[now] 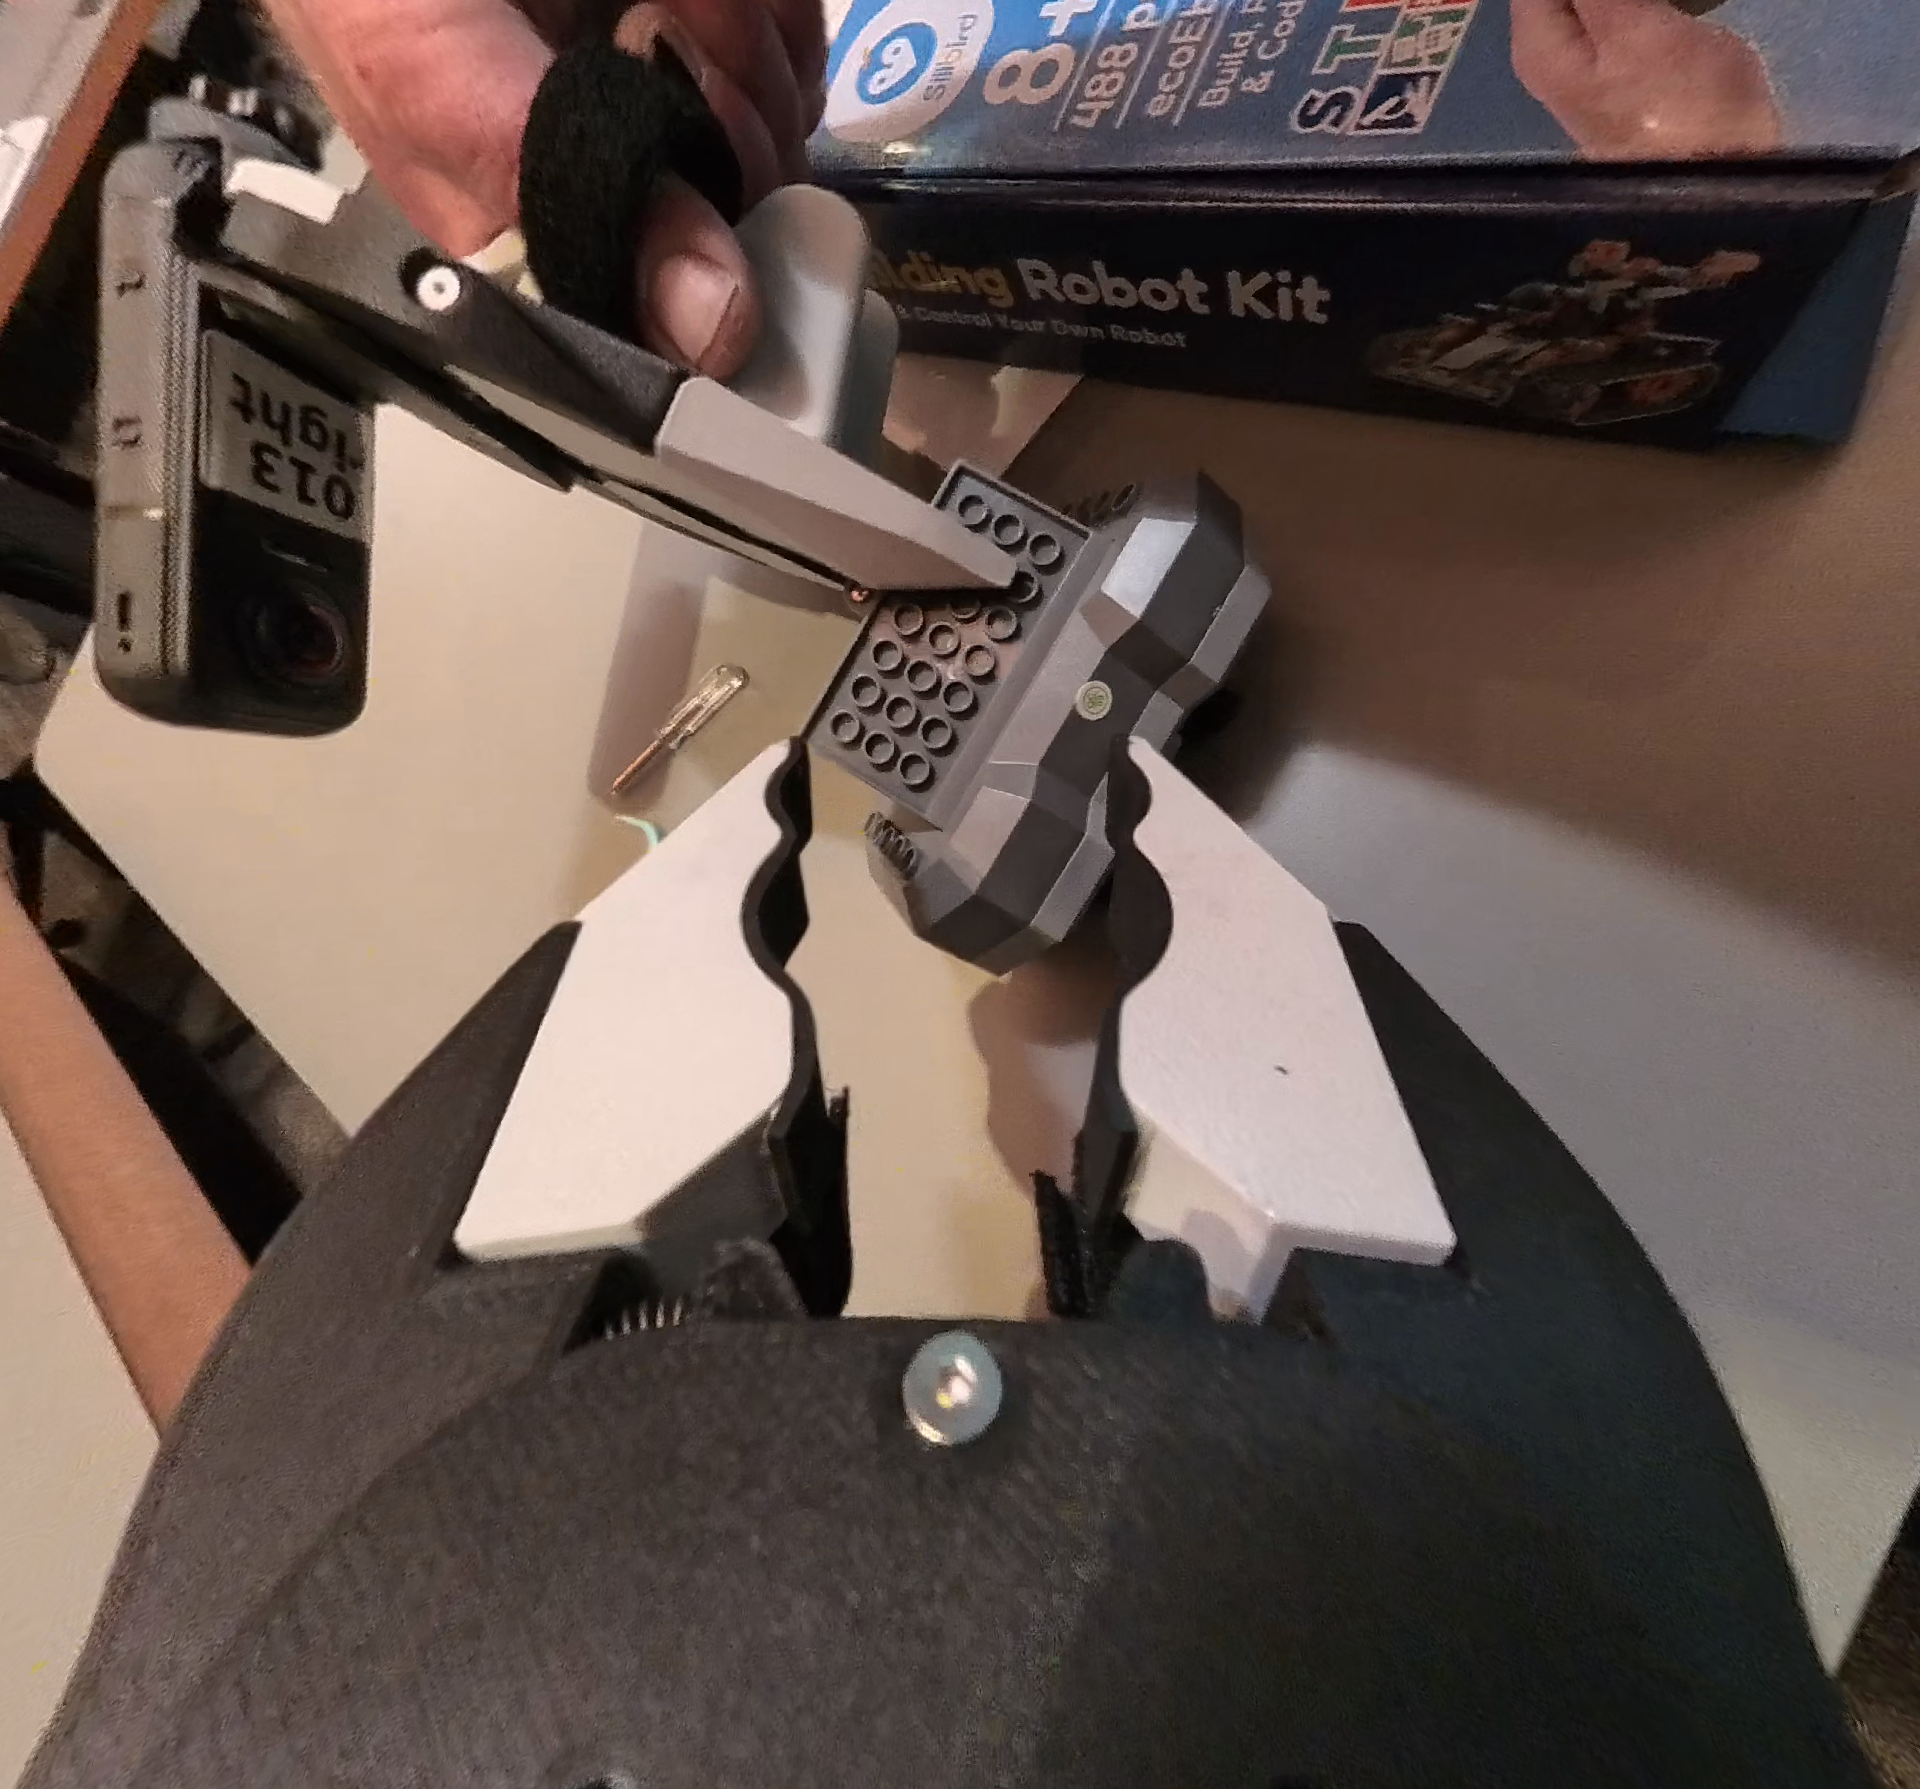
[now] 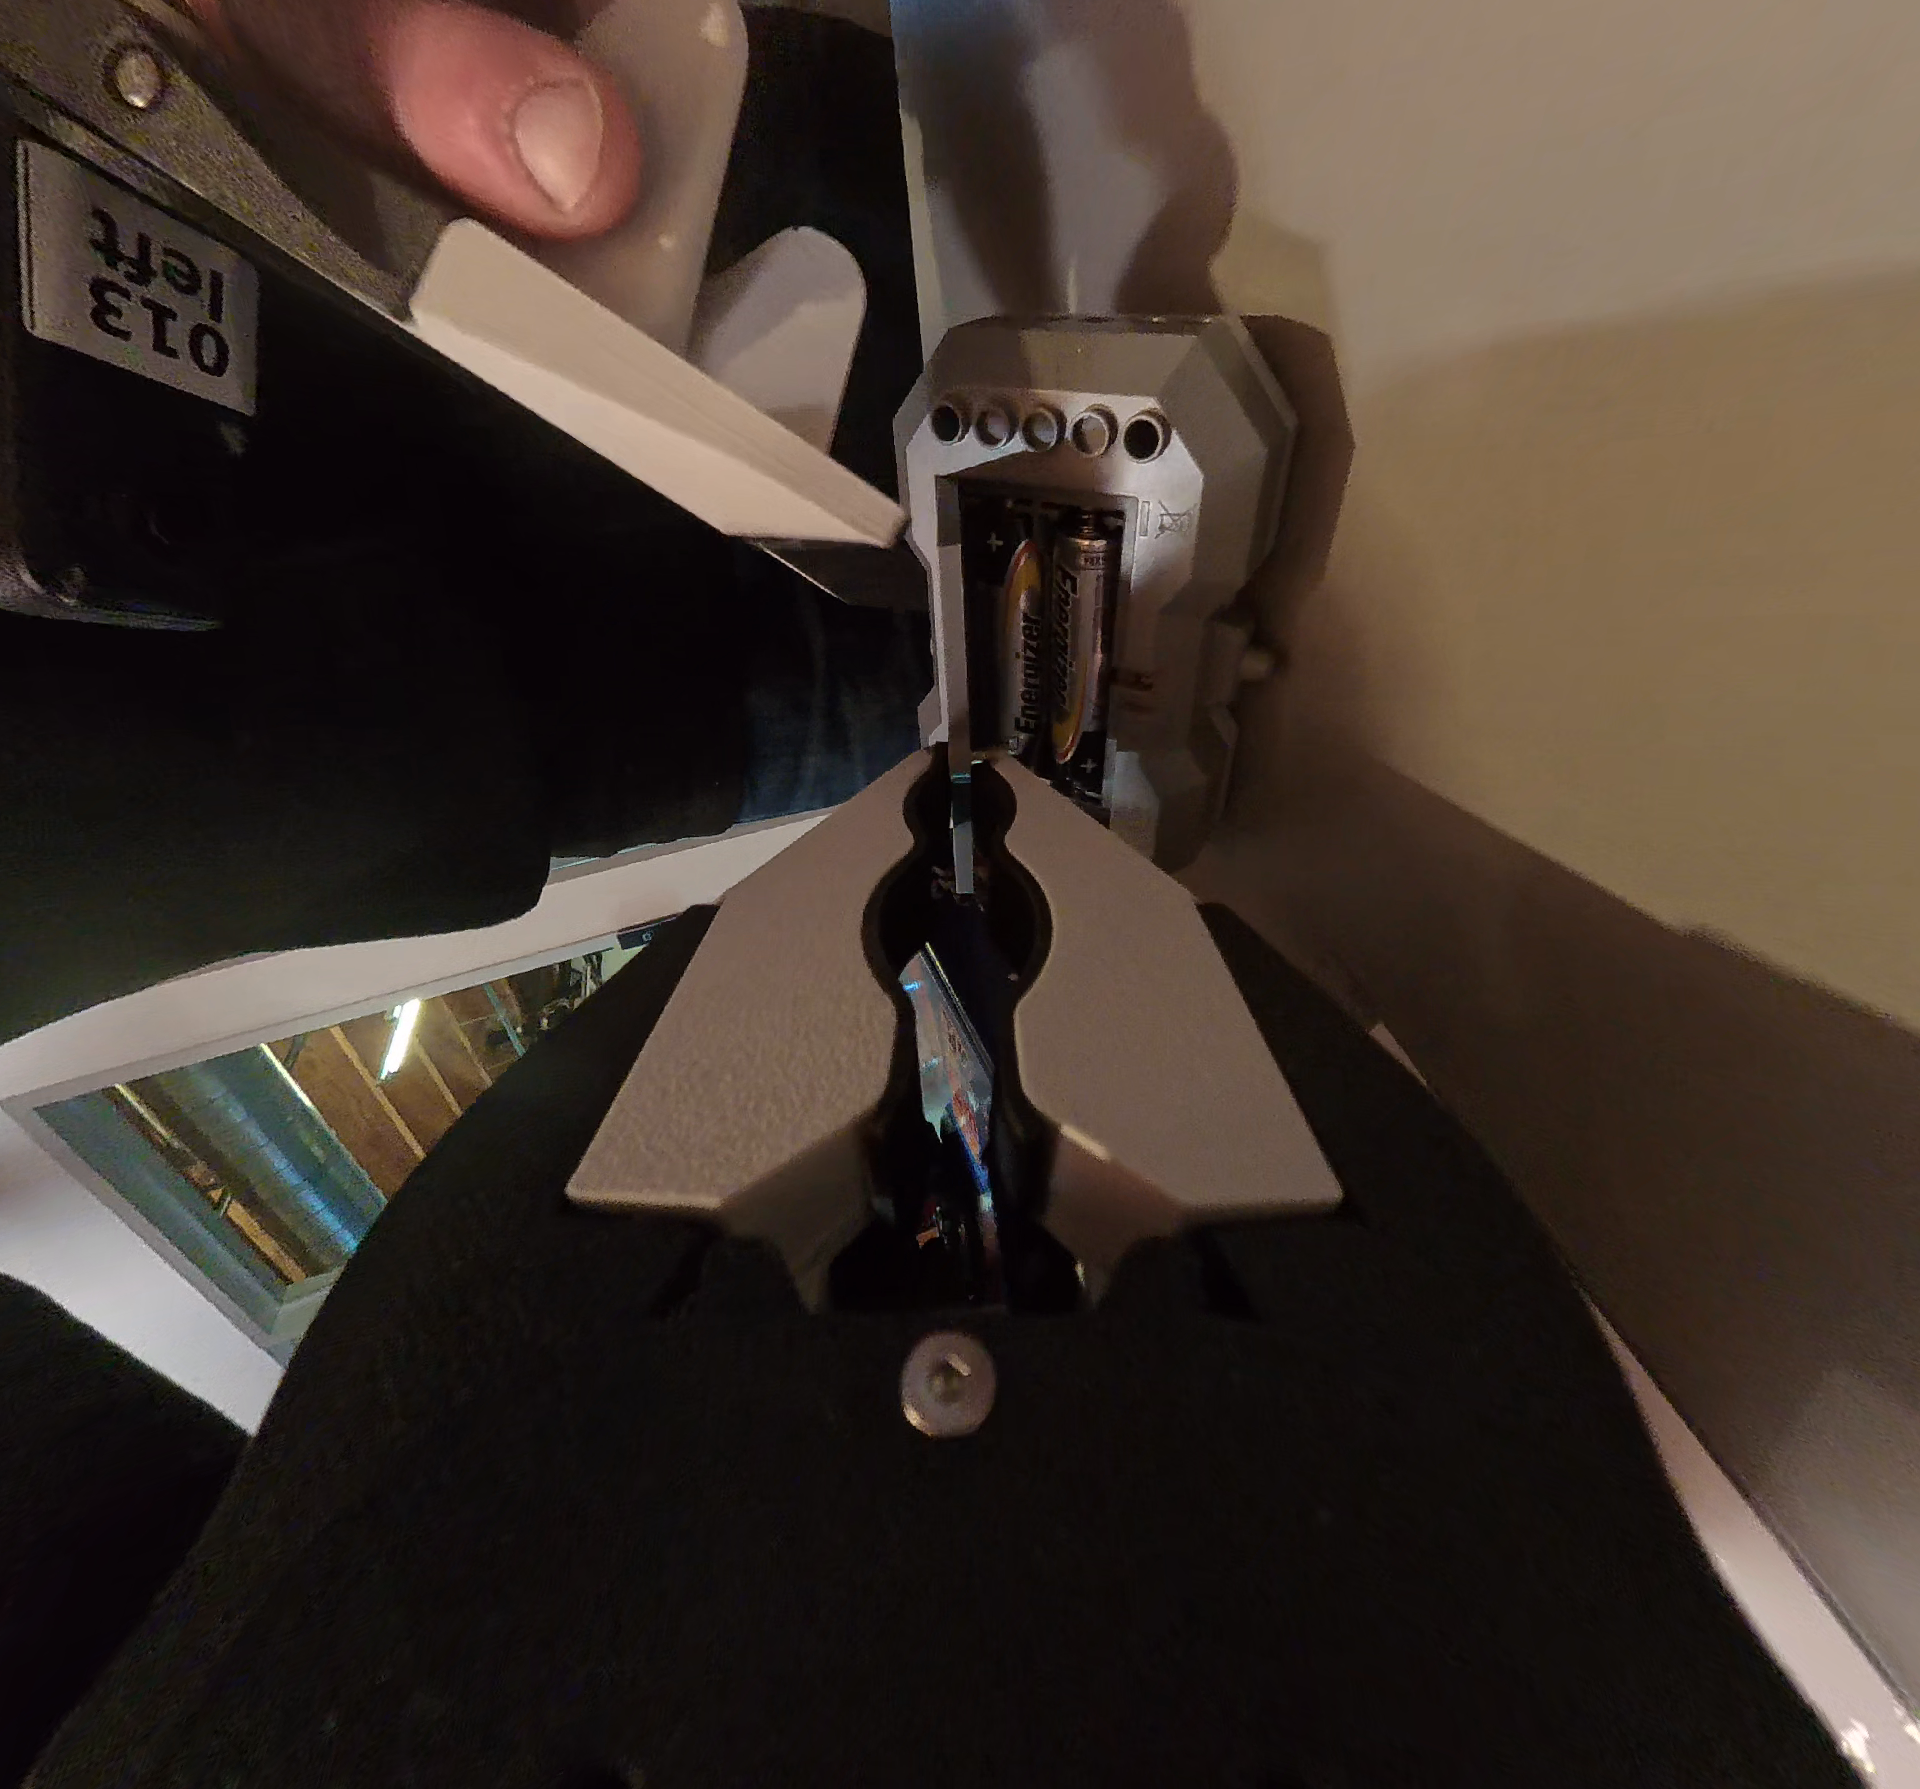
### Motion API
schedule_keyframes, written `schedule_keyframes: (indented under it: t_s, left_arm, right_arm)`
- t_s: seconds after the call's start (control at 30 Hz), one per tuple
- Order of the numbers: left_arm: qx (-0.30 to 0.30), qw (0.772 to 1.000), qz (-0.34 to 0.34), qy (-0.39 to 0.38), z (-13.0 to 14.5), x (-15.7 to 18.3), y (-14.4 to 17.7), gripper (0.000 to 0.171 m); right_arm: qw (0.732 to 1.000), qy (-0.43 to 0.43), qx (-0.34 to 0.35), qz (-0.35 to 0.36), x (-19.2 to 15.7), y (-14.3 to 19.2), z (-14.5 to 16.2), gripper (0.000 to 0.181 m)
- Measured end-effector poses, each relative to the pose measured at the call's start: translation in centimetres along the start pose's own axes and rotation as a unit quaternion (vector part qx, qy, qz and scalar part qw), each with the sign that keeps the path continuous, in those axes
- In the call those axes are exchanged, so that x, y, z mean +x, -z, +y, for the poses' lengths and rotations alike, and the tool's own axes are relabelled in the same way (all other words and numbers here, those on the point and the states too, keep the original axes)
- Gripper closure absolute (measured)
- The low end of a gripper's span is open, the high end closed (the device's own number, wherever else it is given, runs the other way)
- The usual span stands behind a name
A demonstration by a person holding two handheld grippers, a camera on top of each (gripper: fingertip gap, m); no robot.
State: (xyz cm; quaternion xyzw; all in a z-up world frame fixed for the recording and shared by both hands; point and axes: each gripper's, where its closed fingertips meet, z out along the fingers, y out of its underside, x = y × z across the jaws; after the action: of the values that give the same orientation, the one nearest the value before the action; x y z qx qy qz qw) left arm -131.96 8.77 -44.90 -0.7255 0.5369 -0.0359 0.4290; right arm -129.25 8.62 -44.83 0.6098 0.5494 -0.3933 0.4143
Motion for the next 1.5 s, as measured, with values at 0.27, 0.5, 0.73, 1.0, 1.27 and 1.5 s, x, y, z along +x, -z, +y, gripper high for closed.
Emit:
schedule_keyframes:
  t_s: [0.27,0.5,0.73,1.0,1.27,1.5]
  left_arm:
    - [-0.001,0.999,0.035,-0.019,0.0,1.5,0.0,0.124]
    - [-0.010,0.998,0.057,0.002,0.3,2.2,-0.2,0.131]
    - [-0.008,0.999,0.045,-0.007,0.3,2.1,-0.1,0.131]
    - [-0.005,0.999,0.035,0.001,0.4,2.2,-0.1,0.132]
    - [-0.003,0.999,0.033,0.009,0.6,2.5,-0.2,0.133]
    - [-0.005,1.000,0.021,0.015,0.6,2.5,-0.1,0.133]
  right_arm:
    - [1.000,-0.008,-0.013,-0.009,-0.1,-0.7,0.0,0.180]
    - [1.000,-0.018,-0.017,0.018,0.7,-0.9,-0.2,0.171]
    - [0.998,-0.024,-0.019,0.053,0.8,-1.0,-0.3,0.168]
    - [0.995,-0.028,0.001,0.098,0.9,-0.9,-0.6,0.159]
    - [0.979,-0.005,0.026,0.202,0.6,0.7,-0.8,0.140]
    - [0.964,0.005,0.014,0.265,0.5,-1.0,0.4,0.114]
